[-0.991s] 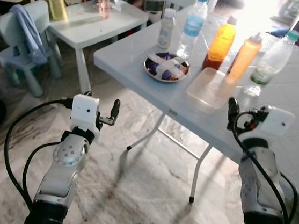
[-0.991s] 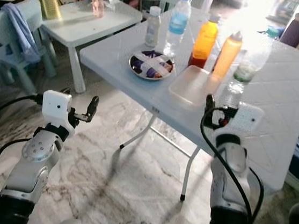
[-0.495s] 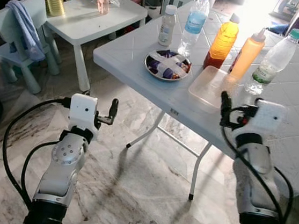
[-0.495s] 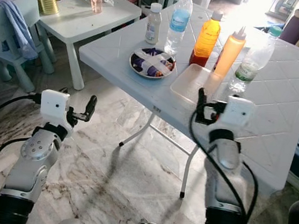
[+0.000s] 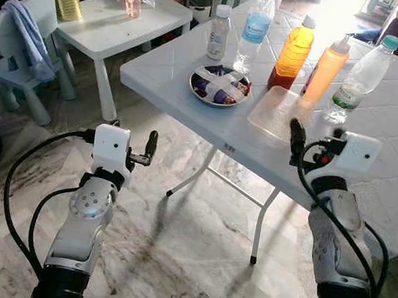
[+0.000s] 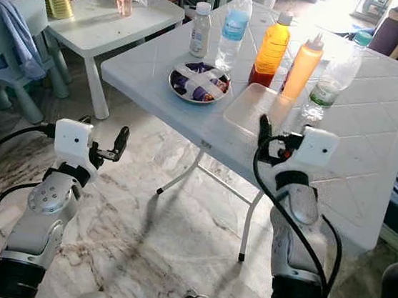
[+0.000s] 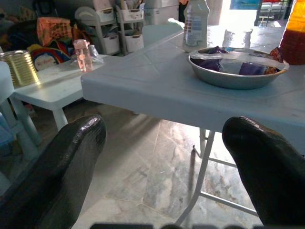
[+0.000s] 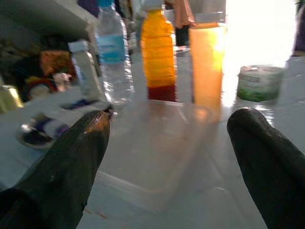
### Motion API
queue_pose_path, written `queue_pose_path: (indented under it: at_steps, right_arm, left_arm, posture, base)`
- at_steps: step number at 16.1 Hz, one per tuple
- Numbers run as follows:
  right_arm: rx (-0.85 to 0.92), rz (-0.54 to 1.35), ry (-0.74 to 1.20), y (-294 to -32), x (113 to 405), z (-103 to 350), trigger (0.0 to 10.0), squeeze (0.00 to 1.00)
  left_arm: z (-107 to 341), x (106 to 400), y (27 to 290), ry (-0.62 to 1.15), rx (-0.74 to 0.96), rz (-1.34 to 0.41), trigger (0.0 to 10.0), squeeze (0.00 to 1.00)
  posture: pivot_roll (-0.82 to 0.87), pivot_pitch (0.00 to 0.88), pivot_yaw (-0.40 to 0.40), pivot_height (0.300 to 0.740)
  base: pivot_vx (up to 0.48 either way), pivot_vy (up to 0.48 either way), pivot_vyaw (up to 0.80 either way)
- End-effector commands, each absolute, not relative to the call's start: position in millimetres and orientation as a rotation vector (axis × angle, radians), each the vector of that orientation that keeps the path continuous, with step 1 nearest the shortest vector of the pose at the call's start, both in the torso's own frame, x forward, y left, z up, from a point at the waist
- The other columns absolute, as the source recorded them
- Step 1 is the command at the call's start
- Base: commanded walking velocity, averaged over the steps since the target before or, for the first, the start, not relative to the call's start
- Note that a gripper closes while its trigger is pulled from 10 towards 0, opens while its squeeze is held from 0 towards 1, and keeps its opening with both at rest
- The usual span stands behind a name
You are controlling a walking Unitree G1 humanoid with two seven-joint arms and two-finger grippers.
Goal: Restocking fridge
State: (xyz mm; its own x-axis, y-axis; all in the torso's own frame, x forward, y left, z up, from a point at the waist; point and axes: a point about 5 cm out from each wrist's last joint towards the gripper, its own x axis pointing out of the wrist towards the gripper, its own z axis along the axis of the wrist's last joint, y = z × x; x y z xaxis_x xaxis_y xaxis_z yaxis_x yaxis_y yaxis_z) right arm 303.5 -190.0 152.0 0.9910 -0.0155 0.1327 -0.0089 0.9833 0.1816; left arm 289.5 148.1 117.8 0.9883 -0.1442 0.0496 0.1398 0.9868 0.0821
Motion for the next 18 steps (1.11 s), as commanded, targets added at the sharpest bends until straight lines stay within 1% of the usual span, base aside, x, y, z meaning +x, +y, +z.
queue_pose_path:
  at_steps: [1, 2, 12, 14, 15, 18]
  right_arm:
    - [0.217, 0.004, -0.154, -190.8, 304.8, 160.5, 10.0, 0.00]
    - [0.255, 0.030, -0.157, -188.1, 307.0, 164.4, 10.0, 0.00]
    - [0.316, 0.022, -0.137, -187.1, 308.5, 161.5, 10.0, 0.00]
    - [0.291, 0.016, -0.113, -188.3, 311.4, 158.9, 10.0, 0.00]
    - [0.324, -0.006, -0.101, -189.9, 314.0, 157.8, 10.0, 0.00]
    - [0.348, -0.044, -0.082, -193.3, 316.1, 154.1, 10.0, 0.00]
  left_arm:
    - [124.0, 290.8, 148.2, -0.077, 0.091, -0.136, 10.0, 0.00]
    - [123.7, 290.4, 149.0, -0.075, 0.096, -0.141, 10.0, 0.00]
    - [124.3, 292.8, 148.4, -0.079, 0.111, -0.147, 10.0, 0.00]
    - [123.0, 293.1, 147.6, -0.083, 0.109, -0.144, 10.0, 0.00]
    - [121.4, 291.8, 148.1, -0.081, 0.105, -0.140, 10.0, 0.00]
    - [119.8, 290.2, 148.0, -0.077, 0.106, -0.139, 10.0, 0.00]
  posture:
    - [0.05, 0.089, -0.015, 0.740]
    - [0.05, 0.092, -0.011, 0.740]
    - [0.06, 0.085, -0.009, 0.740]
    - [0.06, 0.080, -0.013, 0.740]
    - [0.06, 0.080, -0.017, 0.740]
    - [0.06, 0.079, -0.021, 0.740]
  base:
    - [0.000, 0.000, 0.00]
    - [0.000, 0.000, 0.00]
    - [0.000, 0.000, 0.00]
    - [0.000, 0.000, 0.00]
    - [0.000, 0.000, 0.00]
    - [0.000, 0.000, 0.00]
